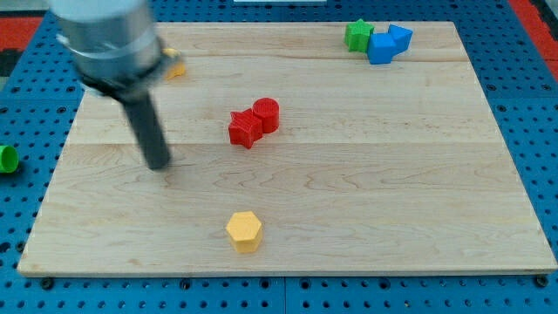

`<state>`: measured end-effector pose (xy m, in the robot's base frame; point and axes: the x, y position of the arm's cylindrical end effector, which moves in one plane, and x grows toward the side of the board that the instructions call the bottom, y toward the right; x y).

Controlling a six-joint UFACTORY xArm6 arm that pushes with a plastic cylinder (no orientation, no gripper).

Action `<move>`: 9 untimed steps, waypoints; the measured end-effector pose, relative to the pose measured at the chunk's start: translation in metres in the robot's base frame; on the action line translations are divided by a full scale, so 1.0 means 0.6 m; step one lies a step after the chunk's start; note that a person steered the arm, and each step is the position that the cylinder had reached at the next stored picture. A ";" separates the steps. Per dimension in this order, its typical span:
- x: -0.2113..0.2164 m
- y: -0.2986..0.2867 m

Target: Move the yellow heart to the right side of the red circle

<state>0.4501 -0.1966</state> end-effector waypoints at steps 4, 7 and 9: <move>-0.196 0.147; -0.211 0.342; -0.233 0.388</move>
<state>0.3101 0.0363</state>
